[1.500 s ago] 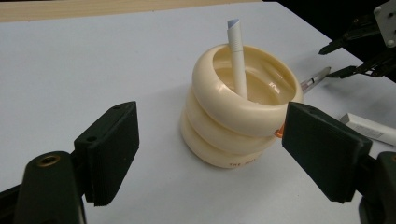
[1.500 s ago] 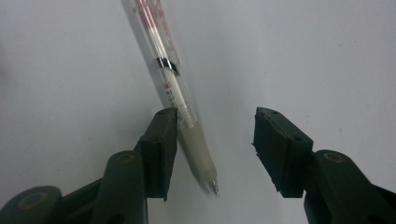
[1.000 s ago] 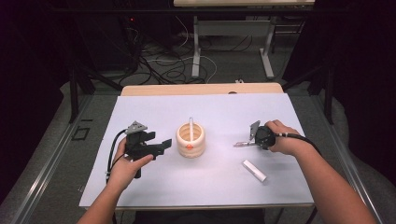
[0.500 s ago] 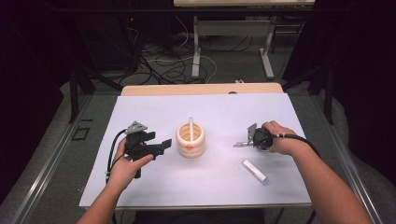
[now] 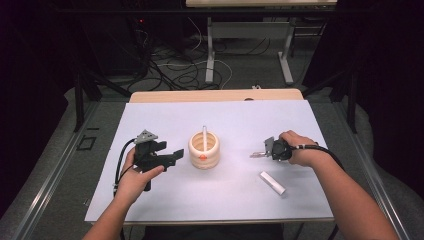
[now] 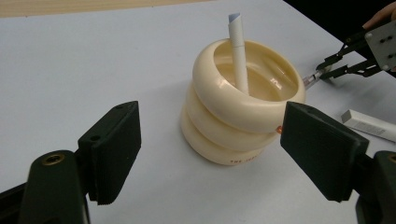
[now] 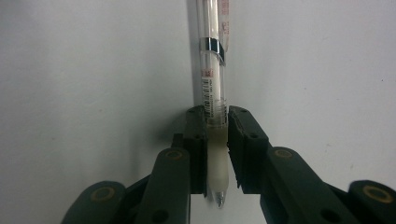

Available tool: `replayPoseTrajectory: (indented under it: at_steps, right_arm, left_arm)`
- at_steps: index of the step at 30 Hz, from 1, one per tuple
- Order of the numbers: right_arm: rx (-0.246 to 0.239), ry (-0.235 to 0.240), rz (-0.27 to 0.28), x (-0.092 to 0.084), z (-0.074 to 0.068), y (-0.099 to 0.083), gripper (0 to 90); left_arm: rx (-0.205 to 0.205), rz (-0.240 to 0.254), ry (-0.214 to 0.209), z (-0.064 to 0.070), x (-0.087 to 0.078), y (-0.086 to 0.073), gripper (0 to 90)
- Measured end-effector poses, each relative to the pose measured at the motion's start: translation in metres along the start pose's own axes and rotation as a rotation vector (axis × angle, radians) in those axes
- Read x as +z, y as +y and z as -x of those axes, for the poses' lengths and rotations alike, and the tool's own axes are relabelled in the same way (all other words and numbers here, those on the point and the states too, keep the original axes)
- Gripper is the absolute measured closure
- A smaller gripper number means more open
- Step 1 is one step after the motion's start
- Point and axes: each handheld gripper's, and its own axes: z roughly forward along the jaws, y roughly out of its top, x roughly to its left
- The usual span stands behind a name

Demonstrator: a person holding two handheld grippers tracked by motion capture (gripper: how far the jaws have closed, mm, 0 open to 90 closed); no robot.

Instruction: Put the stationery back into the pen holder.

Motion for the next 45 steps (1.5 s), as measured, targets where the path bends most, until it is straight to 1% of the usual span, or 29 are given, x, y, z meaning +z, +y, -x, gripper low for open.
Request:
replayPoseTrajectory:
  at_steps: [2,3,5,9,11,12,13,14,15,16,18,22,23,24,26,27,29,30,31,34,37,38,39,40,41,42,43,44,45]
  right_arm:
    - [-0.014,-0.005,-0.006,0.000,-0.001,0.001,78.8]
    - [-0.006,-0.010,-0.008,0.000,-0.002,0.001,79.0]
    - [-0.022,-0.019,-0.006,0.000,-0.002,0.001,79.3]
    - [-0.023,-0.022,-0.014,0.000,-0.003,0.002,79.6]
    - [-0.016,-0.029,-0.001,-0.001,-0.003,0.003,79.6]
    - [0.004,-0.038,0.009,-0.002,-0.005,0.003,79.7]
    - [-0.026,-0.039,0.023,-0.004,-0.001,0.004,79.7]
    - [0.012,-0.031,0.008,-0.007,-0.003,0.005,79.7]
    - [0.010,-0.035,0.023,-0.008,-0.003,0.006,79.7]
    - [0.019,-0.042,0.039,-0.009,-0.003,0.006,79.7]
    - [0.039,-0.050,0.049,-0.012,-0.004,0.006,79.7]
    - [0.029,-0.064,0.069,-0.018,-0.005,0.008,79.7]
    - [0.044,-0.073,0.074,-0.020,-0.006,0.008,79.7]
    - [0.035,-0.076,0.087,-0.022,-0.006,0.009,79.7]
    - [0.036,-0.093,0.105,-0.026,-0.008,0.012,79.7]
    - [0.032,-0.097,0.111,-0.029,-0.009,0.013,79.7]
    - [0.020,-0.109,0.119,-0.033,-0.011,0.016,79.7]
    - [0.026,-0.117,0.125,-0.035,-0.013,0.017,79.7]
    - [0.010,-0.127,0.135,-0.038,-0.014,0.019,79.7]
    - [-0.006,-0.153,0.157,-0.045,-0.020,0.024,79.7]
    - [-0.040,-0.176,0.181,-0.051,-0.025,0.029,79.7]
    - [-0.041,-0.184,0.187,-0.053,-0.027,0.030,79.7]
    - [-0.048,-0.195,0.191,-0.055,-0.028,0.032,79.7]
    - [-0.069,-0.208,0.202,-0.057,-0.029,0.034,79.7]
    - [-0.087,-0.236,0.223,-0.058,-0.031,0.036,79.7]
    - [-0.091,-0.227,0.200,-0.061,-0.032,0.038,79.7]
    - [-0.095,-0.243,0.220,-0.063,-0.034,0.040,79.6]
    - [-0.121,-0.254,0.227,-0.065,-0.034,0.043,79.7]
    - [-0.134,-0.261,0.233,-0.067,-0.035,0.045,79.7]
  left_arm:
    - [0.000,0.000,0.000,0.000,0.000,0.000,20.4]
    - [0.000,0.000,0.000,0.000,0.000,0.000,20.5]
    - [0.000,0.000,0.000,0.000,0.000,0.000,20.5]
    - [-0.001,0.000,-0.001,0.000,-0.001,0.001,20.5]
    - [0.000,0.003,-0.002,0.000,-0.001,0.001,20.5]
    - [-0.003,0.002,-0.003,0.000,-0.001,0.001,20.5]
    - [-0.004,0.003,-0.002,0.000,-0.001,0.001,20.5]
    - [-0.004,0.002,-0.001,0.000,-0.001,0.001,20.5]
    - [-0.004,0.002,-0.001,0.000,-0.001,0.001,20.5]
    - [-0.004,-0.007,-0.012,0.000,-0.002,0.001,20.5]
    - [-0.004,-0.010,-0.014,0.000,-0.002,0.002,20.5]
    - [-0.002,-0.004,-0.009,-0.001,-0.002,0.002,20.5]
    - [-0.003,-0.003,-0.008,-0.001,-0.003,0.002,20.5]
    - [-0.005,0.005,0.001,-0.001,-0.002,0.002,20.5]
    - [-0.012,0.008,0.000,0.000,-0.002,0.002,20.6]
    - [-0.012,-0.007,-0.014,-0.001,-0.003,0.003,20.6]
    - [-0.016,-0.007,-0.016,-0.001,-0.004,0.003,20.8]
    - [-0.011,-0.008,-0.016,-0.001,-0.004,0.003,20.9]
    - [-0.011,-0.009,-0.015,-0.001,-0.004,0.003,21.0]
    - [-0.015,-0.012,-0.013,0.000,-0.005,0.004,21.2]
    - [-0.015,-0.006,-0.016,0.001,-0.004,0.004,21.4]
    - [-0.004,-0.016,-0.017,0.001,-0.004,0.004,21.6]
    - [-0.006,-0.007,-0.016,0.001,-0.004,0.004,21.7]
    - [-0.003,-0.004,-0.015,0.002,-0.004,0.004,21.9]
    - [-0.007,-0.006,-0.017,0.002,-0.004,0.004,22.0]
    - [-0.005,-0.008,-0.016,0.003,-0.004,0.005,22.2]
    - [-0.011,-0.009,-0.021,0.004,-0.004,0.005,22.3]
    - [-0.006,-0.007,-0.021,0.004,-0.004,0.005,22.5]
    - [-0.002,-0.007,-0.020,0.004,-0.004,0.005,22.7]
